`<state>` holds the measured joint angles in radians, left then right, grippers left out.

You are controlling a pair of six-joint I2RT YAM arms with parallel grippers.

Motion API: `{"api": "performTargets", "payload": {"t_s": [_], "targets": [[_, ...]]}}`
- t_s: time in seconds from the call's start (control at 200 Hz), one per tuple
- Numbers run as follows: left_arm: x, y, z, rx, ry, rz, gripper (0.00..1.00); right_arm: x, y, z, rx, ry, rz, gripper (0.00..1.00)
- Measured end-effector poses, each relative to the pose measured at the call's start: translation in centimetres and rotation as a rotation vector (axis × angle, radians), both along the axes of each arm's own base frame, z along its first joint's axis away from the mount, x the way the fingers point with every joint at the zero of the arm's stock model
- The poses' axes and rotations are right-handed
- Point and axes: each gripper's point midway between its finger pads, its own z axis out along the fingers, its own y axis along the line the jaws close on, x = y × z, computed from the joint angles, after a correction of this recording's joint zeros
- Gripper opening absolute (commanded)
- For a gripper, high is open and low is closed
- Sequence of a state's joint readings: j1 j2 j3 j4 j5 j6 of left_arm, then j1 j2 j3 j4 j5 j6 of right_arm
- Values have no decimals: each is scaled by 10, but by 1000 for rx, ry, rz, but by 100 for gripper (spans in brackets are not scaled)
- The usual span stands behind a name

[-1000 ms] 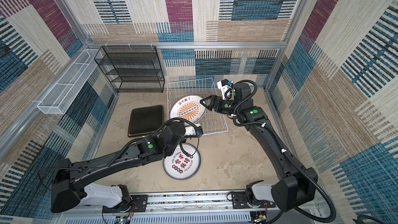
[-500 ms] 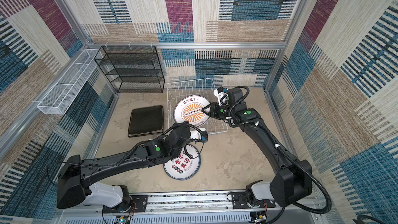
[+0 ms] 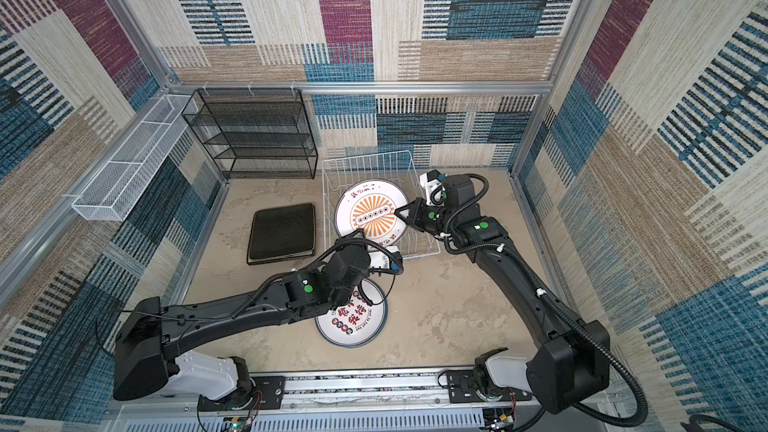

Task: Unload the plates from the dish rack
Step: 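Close the right gripper on the plate's rim while the left gripper holds it, then bring the left gripper to the plate's rim opposite the right gripper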

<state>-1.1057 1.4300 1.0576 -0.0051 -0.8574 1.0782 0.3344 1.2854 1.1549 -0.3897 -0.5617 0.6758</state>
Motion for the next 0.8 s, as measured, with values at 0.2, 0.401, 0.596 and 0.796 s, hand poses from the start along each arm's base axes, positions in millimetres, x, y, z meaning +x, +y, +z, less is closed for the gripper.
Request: {"api": "performTargets", "payload": {"t_s": [0.2,0.401,0.596,0.796], "targets": [[-8,-7,20,-110,4,2,96,-1,-10,7,25,-29,-35,0],[-27,-19,25,-181,66,-18,100,6,-25,23,70,-84,-109,0],[-46,-24,39,-301,152,-31,100,13,-38,42,92,-158,-177,0],[-65,-11,72,-586,270,-21,100,16,-50,41,84,-186,-236,0]]}}
